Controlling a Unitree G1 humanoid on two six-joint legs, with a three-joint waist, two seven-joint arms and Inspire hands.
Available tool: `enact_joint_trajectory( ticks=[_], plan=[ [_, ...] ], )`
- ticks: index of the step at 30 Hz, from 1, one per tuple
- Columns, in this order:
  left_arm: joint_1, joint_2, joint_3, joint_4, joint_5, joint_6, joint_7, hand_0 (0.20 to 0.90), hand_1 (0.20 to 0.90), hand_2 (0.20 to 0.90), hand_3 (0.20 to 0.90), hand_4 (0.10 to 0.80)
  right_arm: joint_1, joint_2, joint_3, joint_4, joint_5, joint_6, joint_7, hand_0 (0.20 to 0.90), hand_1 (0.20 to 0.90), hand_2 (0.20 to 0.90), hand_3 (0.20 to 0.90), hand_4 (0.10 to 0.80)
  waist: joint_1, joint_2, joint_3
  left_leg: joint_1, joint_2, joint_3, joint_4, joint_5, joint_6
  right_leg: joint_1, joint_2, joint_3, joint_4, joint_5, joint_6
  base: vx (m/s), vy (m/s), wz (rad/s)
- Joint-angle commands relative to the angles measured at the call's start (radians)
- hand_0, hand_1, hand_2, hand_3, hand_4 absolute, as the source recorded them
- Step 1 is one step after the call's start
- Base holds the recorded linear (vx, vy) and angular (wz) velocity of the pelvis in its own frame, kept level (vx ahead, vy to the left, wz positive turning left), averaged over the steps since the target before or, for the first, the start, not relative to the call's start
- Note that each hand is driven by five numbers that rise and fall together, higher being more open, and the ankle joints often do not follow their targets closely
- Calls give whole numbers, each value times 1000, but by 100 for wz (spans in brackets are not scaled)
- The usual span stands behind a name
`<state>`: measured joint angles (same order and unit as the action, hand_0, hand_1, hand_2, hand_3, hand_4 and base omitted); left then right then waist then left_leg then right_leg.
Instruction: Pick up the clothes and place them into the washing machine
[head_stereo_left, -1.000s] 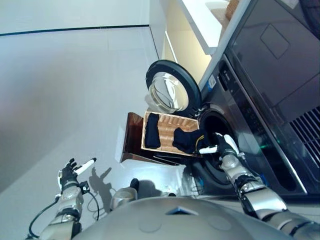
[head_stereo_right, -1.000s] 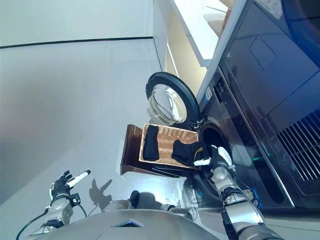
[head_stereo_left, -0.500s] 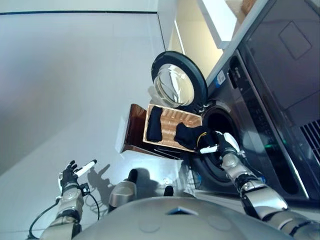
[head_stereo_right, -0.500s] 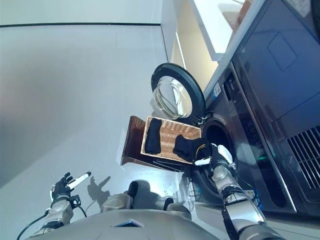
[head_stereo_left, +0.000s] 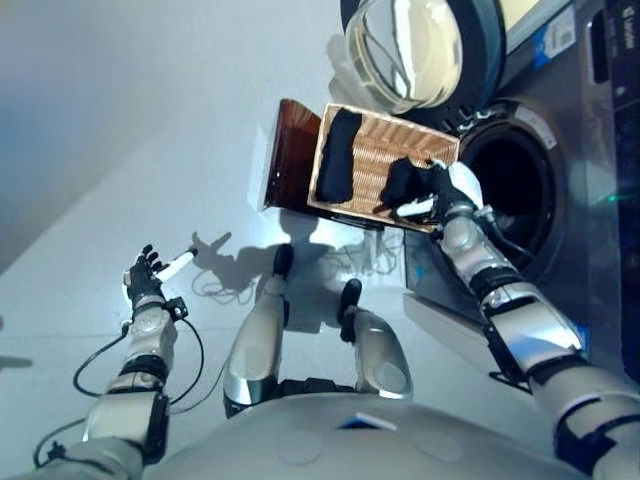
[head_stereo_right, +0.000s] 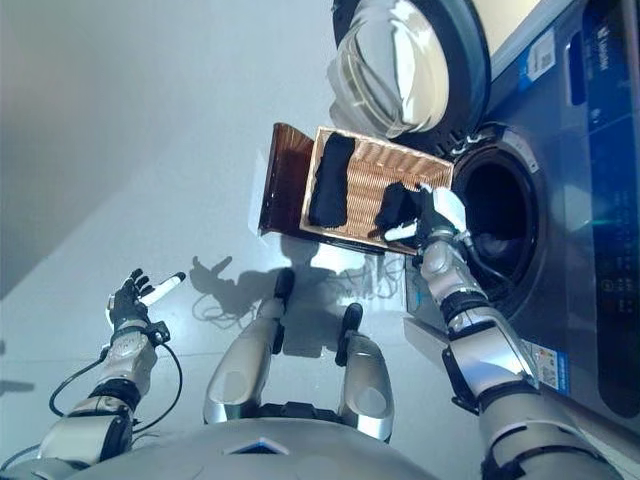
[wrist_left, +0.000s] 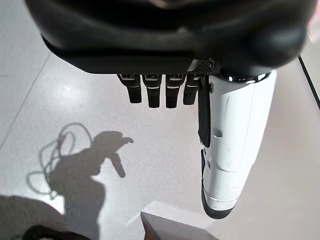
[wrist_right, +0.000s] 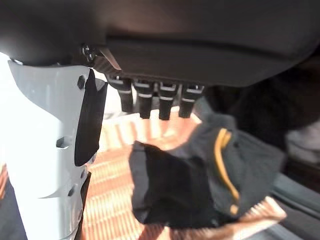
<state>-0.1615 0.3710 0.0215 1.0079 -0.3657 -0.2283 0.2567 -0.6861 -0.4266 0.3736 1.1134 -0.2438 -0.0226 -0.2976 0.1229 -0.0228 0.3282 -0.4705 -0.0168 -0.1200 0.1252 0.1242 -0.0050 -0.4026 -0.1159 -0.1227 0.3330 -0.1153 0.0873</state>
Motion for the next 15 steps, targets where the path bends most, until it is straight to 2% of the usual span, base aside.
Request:
enact_joint_trajectory(
  ticks=[1, 6, 9, 13, 15],
  plan=[
    [37, 87, -33, -150, 31, -76, 28, 900, 900, 900, 900, 800, -26, -101, 35, -46, 34, -23, -75, 900, 900, 900, 900, 800, -5, -12, -82, -55, 6, 39, 167, -130, -74, -118, -35, 21, -44, 131, 41, -38, 14, 5],
    [50, 102, -88, -367, -7, -104, -34, 900, 900, 900, 900, 800, -86, -112, 48, -8, 41, -12, -77, 900, 900, 900, 900, 800, -8, 9, -71, -107, 0, 39, 202, -141, -69, -174, -31, 25, -7, 124, 40, -22, 11, 3],
    [46, 104, -108, -436, -22, -115, -53, 900, 900, 900, 900, 800, -117, -101, 62, 41, 37, -7, -71, 900, 900, 900, 900, 800, -10, 17, -75, -124, -5, 38, 200, -141, -66, -196, -29, 30, -1, 123, 39, -16, 15, -8],
    [5, 150, -183, -510, 58, -113, -67, 900, 900, 900, 900, 800, -143, -90, 81, 76, 29, -5, -67, 900, 900, 900, 900, 800, -21, 26, -76, -142, -9, 42, 201, -141, -63, -219, -27, 36, 4, 123, 39, -17, 20, -6],
    [-13, 154, -193, -513, 61, -113, -67, 900, 900, 900, 900, 800, -161, -91, 89, 101, 27, -4, -67, 900, 900, 900, 900, 800, -25, 34, -74, -151, -11, 43, 200, -139, -62, -231, -26, 37, 7, 124, 38, -25, 32, 1]
  ],
)
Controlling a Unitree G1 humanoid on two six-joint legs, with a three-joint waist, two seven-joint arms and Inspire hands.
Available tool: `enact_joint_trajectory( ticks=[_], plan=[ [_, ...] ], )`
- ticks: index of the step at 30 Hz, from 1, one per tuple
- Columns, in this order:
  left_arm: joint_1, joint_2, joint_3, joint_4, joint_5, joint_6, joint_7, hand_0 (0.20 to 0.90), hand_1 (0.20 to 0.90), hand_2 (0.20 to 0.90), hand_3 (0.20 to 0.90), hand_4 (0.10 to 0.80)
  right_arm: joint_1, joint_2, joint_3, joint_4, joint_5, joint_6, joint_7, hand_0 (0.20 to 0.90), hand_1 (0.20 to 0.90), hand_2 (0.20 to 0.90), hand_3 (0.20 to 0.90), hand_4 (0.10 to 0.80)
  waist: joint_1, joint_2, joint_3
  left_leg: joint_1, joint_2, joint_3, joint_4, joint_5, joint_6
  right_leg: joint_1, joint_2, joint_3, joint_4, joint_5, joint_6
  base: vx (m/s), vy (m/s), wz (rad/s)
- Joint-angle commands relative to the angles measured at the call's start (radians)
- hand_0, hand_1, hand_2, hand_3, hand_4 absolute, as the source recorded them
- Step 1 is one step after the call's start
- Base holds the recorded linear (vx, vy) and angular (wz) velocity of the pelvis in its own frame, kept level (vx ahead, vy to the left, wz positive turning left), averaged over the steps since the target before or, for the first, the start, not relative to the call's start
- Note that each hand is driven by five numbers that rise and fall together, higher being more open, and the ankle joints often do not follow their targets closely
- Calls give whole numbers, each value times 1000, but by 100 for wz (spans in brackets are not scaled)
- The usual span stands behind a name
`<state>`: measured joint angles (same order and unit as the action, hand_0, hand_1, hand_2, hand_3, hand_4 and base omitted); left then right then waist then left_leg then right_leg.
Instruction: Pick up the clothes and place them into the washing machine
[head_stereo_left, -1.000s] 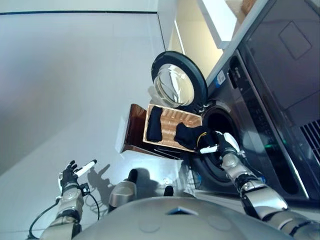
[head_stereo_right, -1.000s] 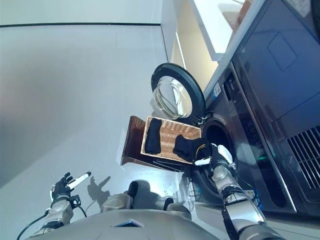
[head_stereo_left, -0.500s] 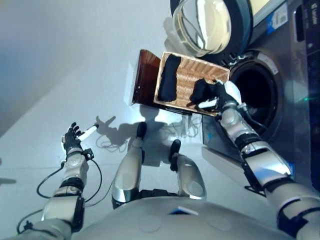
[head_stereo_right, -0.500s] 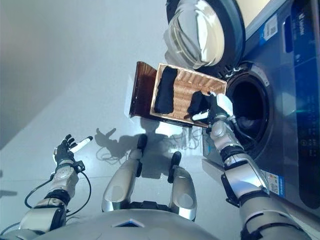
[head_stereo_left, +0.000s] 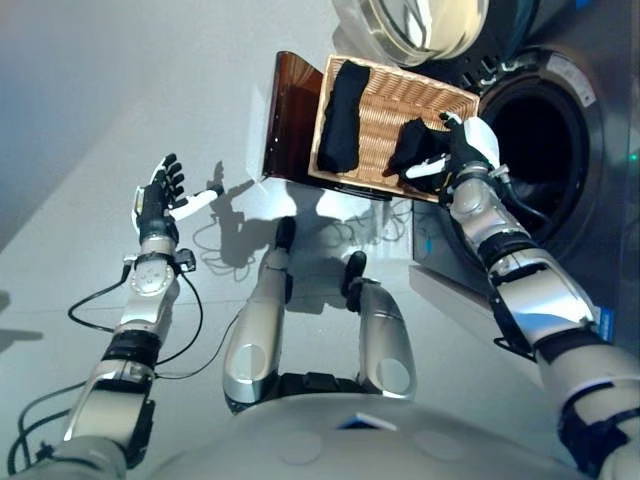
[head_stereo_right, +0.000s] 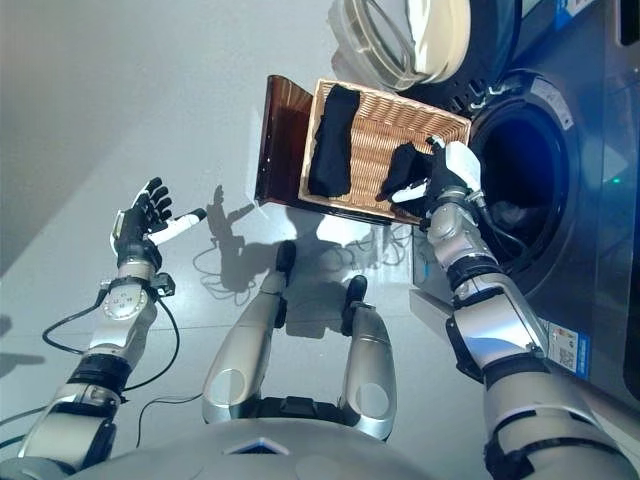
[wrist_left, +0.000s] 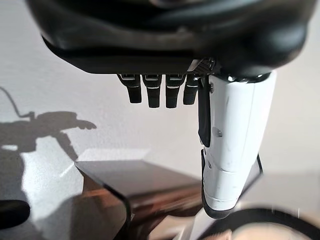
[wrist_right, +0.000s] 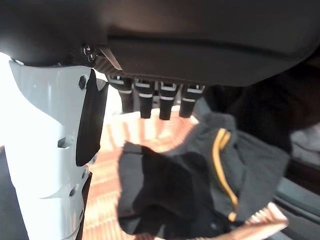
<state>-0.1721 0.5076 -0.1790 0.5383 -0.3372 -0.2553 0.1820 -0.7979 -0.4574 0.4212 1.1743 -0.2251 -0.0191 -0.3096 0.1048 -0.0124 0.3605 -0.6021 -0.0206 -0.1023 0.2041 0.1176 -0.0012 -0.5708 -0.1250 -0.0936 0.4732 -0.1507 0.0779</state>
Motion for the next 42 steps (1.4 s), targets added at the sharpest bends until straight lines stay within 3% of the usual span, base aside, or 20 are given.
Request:
enact_joint_trajectory(
  ticks=[1, 19, 29, 30, 42],
  plan=[
    [-14, 14, 2, -42, 30, -88, 8, 900, 900, 900, 900, 800, -56, -59, 43, 56, 10, -8, -55, 900, 900, 900, 900, 800, -7, 28, -107, -23, -9, 26, 120, -131, -65, -68, -16, 8, -131, 160, 47, -22, 26, 3],
    [-34, 19, -31, -225, -55, -119, -36, 900, 900, 900, 900, 800, -125, -105, 58, 187, 5, 16, -48, 900, 900, 900, 900, 800, 18, 97, -86, -113, -26, 31, 132, -115, -65, -165, -28, 17, -98, 159, 48, -3, 4, 1],
    [-26, 9, -51, -351, -67, -128, -44, 900, 900, 900, 900, 800, -167, -153, 69, 243, -7, 32, -46, 900, 900, 900, 900, 800, 38, 137, -76, -202, -35, 21, 184, -125, -67, -260, -36, 20, -14, 134, 48, 6, -7, 6],
    [-26, 9, -56, -358, -68, -128, -47, 900, 900, 900, 900, 800, -169, -158, 73, 249, -11, 35, -44, 900, 900, 900, 900, 800, 40, 140, -81, -196, -36, 17, 193, -159, -69, -259, -34, 23, 7, 98, 53, 104, -34, 13],
    [-3, 10, -72, -420, -75, -140, -65, 900, 900, 900, 900, 800, -211, -224, 90, 299, -55, 53, -36, 900, 900, 900, 900, 800, 89, 186, -81, -255, -50, -2, 190, -137, -76, -325, -58, 14, 77, 70, 56, 2, -18, 9]
  ],
)
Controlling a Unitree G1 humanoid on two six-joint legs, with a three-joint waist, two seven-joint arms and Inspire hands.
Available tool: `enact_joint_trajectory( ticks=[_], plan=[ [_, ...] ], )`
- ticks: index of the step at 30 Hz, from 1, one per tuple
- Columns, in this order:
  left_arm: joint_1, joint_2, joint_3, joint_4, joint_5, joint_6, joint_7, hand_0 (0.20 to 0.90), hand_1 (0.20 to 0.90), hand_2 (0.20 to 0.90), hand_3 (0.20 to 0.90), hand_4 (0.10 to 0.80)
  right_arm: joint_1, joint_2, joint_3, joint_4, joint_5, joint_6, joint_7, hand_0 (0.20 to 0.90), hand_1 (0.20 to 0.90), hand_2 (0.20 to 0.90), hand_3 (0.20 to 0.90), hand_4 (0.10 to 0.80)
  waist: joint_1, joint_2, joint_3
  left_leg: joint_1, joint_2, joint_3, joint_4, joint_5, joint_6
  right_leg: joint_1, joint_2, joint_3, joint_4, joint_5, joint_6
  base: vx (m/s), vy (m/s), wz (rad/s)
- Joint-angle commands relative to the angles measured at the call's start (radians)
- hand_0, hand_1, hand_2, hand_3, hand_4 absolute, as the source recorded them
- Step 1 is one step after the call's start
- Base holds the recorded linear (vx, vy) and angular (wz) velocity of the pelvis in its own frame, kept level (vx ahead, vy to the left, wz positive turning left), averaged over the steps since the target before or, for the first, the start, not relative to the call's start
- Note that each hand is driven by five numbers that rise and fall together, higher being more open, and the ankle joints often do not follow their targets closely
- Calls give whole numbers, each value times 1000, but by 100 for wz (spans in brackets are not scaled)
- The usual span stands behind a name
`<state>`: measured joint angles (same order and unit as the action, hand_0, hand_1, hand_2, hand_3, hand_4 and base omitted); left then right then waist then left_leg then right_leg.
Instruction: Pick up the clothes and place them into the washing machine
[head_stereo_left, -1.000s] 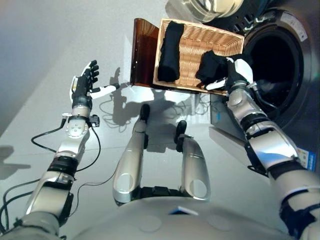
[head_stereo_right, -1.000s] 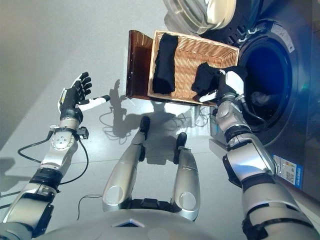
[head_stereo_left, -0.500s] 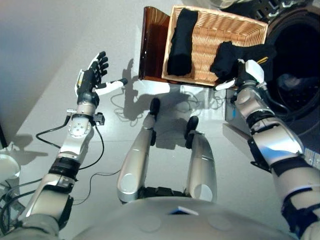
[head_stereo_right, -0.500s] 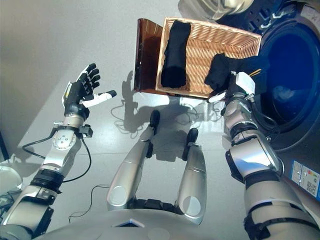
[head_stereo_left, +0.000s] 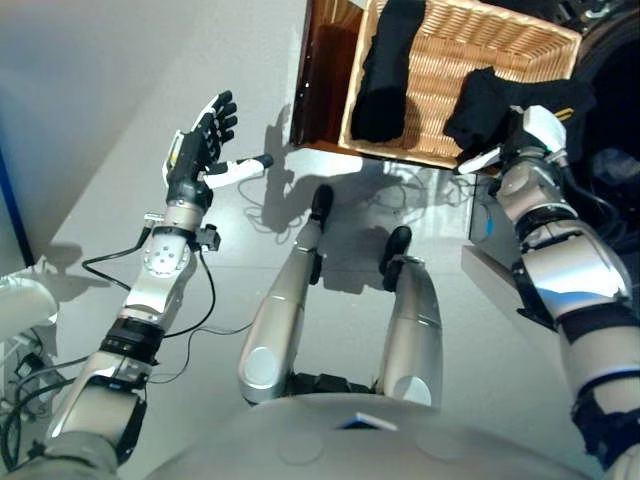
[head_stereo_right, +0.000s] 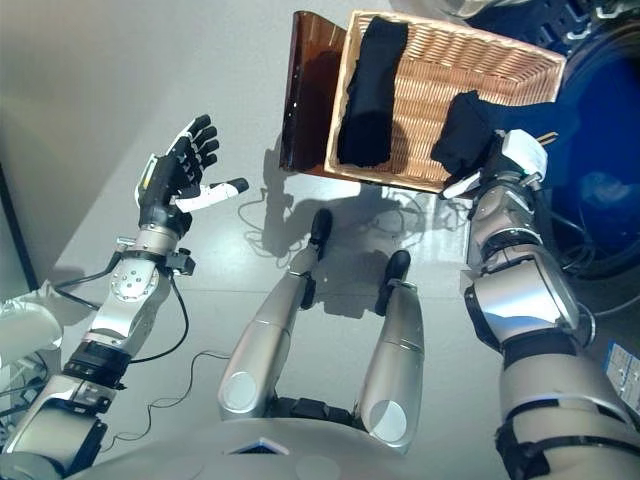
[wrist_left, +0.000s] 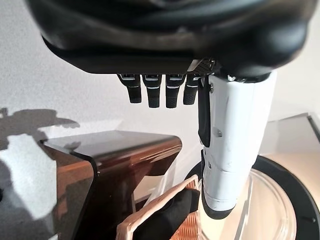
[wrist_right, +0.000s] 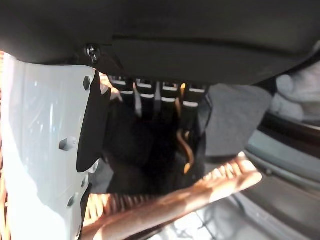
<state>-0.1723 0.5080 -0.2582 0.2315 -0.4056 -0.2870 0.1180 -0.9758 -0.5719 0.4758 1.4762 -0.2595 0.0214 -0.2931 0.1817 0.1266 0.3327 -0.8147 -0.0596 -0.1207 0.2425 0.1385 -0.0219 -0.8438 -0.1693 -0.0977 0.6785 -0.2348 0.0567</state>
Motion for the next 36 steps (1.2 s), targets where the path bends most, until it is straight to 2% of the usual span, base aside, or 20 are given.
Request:
enact_joint_trajectory(
  ticks=[1, 6, 13, 14, 19, 36],
  plan=[
    [4, 9, 4, -118, -4, -109, -4, 900, 900, 900, 900, 800, -39, -113, 38, -1, -25, 12, -54, 900, 900, 900, 900, 800, 19, 50, -57, -46, -14, 10, 151, -155, -56, -55, -16, 14, -122, 148, 75, 9, -18, 13],
    [21, 8, 10, -121, -4, -113, -4, 900, 900, 900, 900, 800, -36, -107, 16, -24, 5, -1, -72, 900, 900, 900, 900, 800, 25, 54, -68, -52, -16, 4, 150, -152, -56, -62, -17, 12, -114, 144, 74, 12, -19, 9],
    [26, 10, 9, -110, -10, -113, -14, 900, 900, 900, 900, 800, -43, -89, -30, -35, 90, -19, -81, 900, 900, 900, 900, 800, 23, 32, -94, -33, -16, -2, 124, -151, -56, -45, -11, 7, -133, 144, 73, 28, -10, 0],
    [23, 4, 14, -95, -21, -111, -22, 900, 900, 900, 900, 800, -39, -87, -112, -18, 212, -30, -75, 900, 900, 900, 900, 800, 21, 20, -102, -18, -18, -4, 110, -153, -54, -30, -11, 4, -150, 145, 73, 0, 0, 0],
    [31, 6, 21, -93, -44, -111, -46, 900, 900, 900, 900, 800, -38, -111, -174, -9, 320, -44, -59, 900, 900, 900, 900, 800, 33, 14, -114, 2, -19, -9, 84, -147, -55, -12, -16, -3, -170, 148, 75, 12, -7, 1],
    [37, -9, 37, -57, -78, -99, -85, 900, 900, 900, 900, 800, -23, -137, -246, -19, 505, -88, -11, 900, 900, 900, 900, 800, 50, -19, -136, 44, -21, -19, 44, -137, -58, 38, -13, -8, -213, 147, 71, 21, -7, 4]
  ],
)
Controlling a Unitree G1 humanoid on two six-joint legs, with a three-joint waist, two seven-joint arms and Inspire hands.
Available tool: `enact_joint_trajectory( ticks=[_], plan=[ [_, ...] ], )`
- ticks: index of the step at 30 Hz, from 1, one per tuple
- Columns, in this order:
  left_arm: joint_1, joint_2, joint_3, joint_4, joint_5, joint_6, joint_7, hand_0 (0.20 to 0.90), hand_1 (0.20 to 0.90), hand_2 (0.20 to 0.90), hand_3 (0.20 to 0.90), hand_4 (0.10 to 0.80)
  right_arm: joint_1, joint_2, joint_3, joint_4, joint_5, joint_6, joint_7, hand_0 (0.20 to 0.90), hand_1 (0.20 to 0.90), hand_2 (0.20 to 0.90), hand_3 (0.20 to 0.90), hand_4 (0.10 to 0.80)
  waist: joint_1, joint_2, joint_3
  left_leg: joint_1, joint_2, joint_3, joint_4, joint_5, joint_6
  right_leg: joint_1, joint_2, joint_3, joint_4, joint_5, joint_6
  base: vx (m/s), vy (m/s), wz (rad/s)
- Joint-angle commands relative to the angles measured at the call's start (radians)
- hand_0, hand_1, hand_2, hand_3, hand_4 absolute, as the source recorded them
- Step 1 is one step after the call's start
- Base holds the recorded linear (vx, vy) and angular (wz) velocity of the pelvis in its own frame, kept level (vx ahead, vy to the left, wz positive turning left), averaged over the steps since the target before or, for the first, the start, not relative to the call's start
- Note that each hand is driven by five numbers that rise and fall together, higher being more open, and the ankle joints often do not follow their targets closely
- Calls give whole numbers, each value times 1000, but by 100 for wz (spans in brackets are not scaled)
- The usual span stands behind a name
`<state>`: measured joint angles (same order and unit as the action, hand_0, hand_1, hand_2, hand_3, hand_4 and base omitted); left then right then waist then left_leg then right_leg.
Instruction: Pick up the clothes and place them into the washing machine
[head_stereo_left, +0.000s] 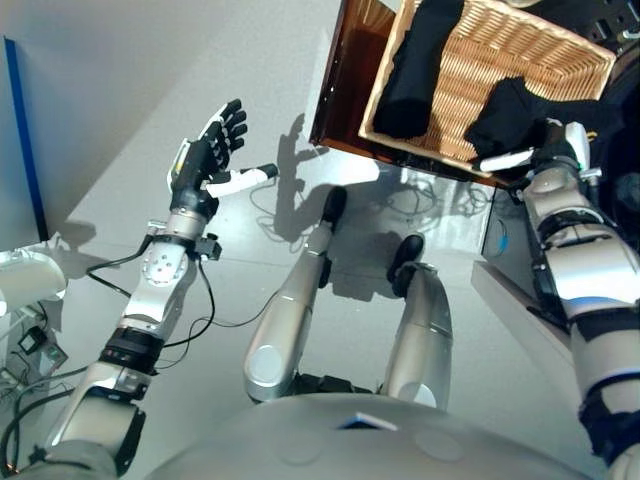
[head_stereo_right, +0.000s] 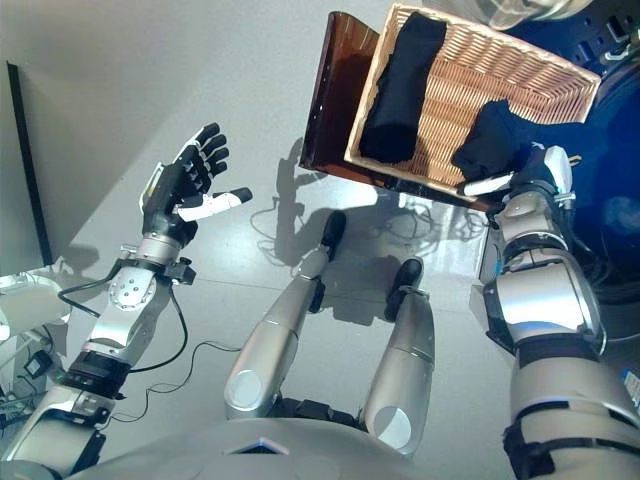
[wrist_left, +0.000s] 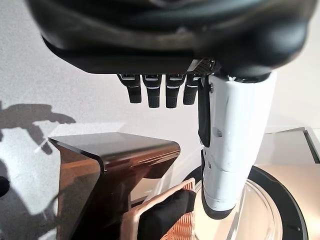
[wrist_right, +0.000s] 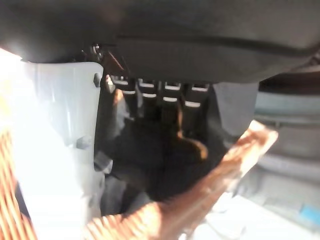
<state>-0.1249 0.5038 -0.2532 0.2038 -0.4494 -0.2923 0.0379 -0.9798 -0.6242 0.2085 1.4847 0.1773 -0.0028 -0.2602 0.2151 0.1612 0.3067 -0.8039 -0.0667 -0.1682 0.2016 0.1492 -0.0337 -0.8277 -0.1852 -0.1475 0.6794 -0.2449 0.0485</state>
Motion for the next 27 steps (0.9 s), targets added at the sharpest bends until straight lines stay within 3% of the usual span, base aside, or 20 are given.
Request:
enact_joint_trajectory(
  ticks=[1, 3, 4, 5, 6, 7, 10, 11, 12, 14, 15, 16, 27],
  plan=[
    [-11, -5, 33, -24, -32, -92, -1, 900, 900, 900, 900, 800, -16, -83, 18, -34, 78, -69, -45, 900, 900, 900, 900, 800, 15, -56, -111, 34, -14, 28, 86, -149, -46, 24, 5, 43, -215, 157, 79, 4, -7, -7],
    [-13, -4, 37, -23, -29, -90, 0, 900, 900, 900, 900, 800, -12, -80, 13, -46, 93, -78, -41, 900, 900, 900, 900, 800, 10, -59, -105, 25, -12, 30, 81, -116, -44, 17, 8, 41, -228, 192, 73, -56, 13, -5],
    [-11, -8, 40, -21, -25, -88, 4, 900, 900, 900, 900, 800, 9, -70, 9, -53, 97, -82, -43, 900, 900, 900, 900, 800, 2, -63, -108, 37, -11, 30, 85, -148, -45, 27, 11, 48, -221, 161, 78, -112, 37, 6],
    [-8, -8, 42, -19, -21, -88, 5, 900, 900, 900, 900, 800, 26, -61, 1, -62, 93, -86, -50, 900, 900, 900, 900, 800, -3, -65, -102, 28, -9, 34, 85, -118, -44, 22, 11, 45, -230, 194, 73, 108, -17, 10],
    [-7, -8, 42, -18, -21, -87, 5, 900, 900, 900, 900, 800, 27, -60, 2, -61, 93, -85, -49, 900, 900, 900, 900, 800, -4, -68, -108, 40, -9, 32, 87, -150, -45, 31, 12, 50, -222, 162, 78, -110, 35, 13],
    [-8, -9, 46, -13, -18, -85, 10, 900, 900, 900, 900, 800, 35, -50, -2, -65, 91, -86, -52, 900, 900, 900, 900, 800, -11, -69, -99, 34, -8, 35, 85, -118, -43, 28, 16, 45, -233, 196, 72, 0, 0, 0],
    [-10, -5, 48, -10, -17, -83, 20, 900, 900, 900, 900, 800, 16, -37, 15, -56, 64, -76, -59, 900, 900, 900, 900, 800, -16, -72, -94, 36, -6, 38, 79, -116, -44, 35, 18, 42, -251, 202, 72, -31, -2, -3],
    [-10, -2, 46, -13, -17, -82, 22, 900, 900, 900, 900, 800, 5, -37, 29, -48, 47, -70, -60, 900, 900, 900, 900, 800, -14, -75, -99, 46, -4, 35, 83, -147, -45, 44, 19, 47, -242, 171, 76, -42, -8, -7],
    [-11, -1, 47, -16, -16, -81, 24, 900, 900, 900, 900, 800, -10, -37, 36, -44, 40, -68, -61, 900, 900, 900, 900, 800, -13, -71, -90, 31, -3, 37, 82, -114, -44, 34, 18, 43, -253, 205, 72, 70, -31, -8],
    [-5, 4, 45, -25, -14, -81, 27, 900, 900, 900, 900, 800, -29, -38, 58, -34, 10, -56, -59, 900, 900, 900, 900, 800, -10, -72, -91, 40, -3, 34, 84, -144, -45, 41, 19, 47, -246, 176, 76, -33, -1, -12],
    [-6, 5, 44, -26, -13, -81, 26, 900, 900, 900, 900, 800, -42, -38, 65, -31, 4, -55, -62, 900, 900, 900, 900, 800, -9, -66, -83, 25, -3, 34, 82, -111, -45, 30, 17, 41, -256, 209, 72, -27, 5, -12],
    [-3, 7, 41, -25, -12, -80, 28, 900, 900, 900, 900, 800, -52, -38, 77, -25, -13, -49, -64, 900, 900, 900, 900, 800, -8, -67, -86, 33, -2, 31, 86, -141, -46, 36, 18, 47, -246, 178, 77, -16, 10, -4],
    [-2, 16, 59, -55, -16, -81, 49, 900, 900, 900, 900, 800, -58, -49, 97, -10, -51, -25, -65, 900, 900, 900, 900, 800, 23, -52, -41, 3, -13, 24, 104, -138, -50, 19, 10, 33, -214, 159, 76, 9, -7, 6]
  ],
)
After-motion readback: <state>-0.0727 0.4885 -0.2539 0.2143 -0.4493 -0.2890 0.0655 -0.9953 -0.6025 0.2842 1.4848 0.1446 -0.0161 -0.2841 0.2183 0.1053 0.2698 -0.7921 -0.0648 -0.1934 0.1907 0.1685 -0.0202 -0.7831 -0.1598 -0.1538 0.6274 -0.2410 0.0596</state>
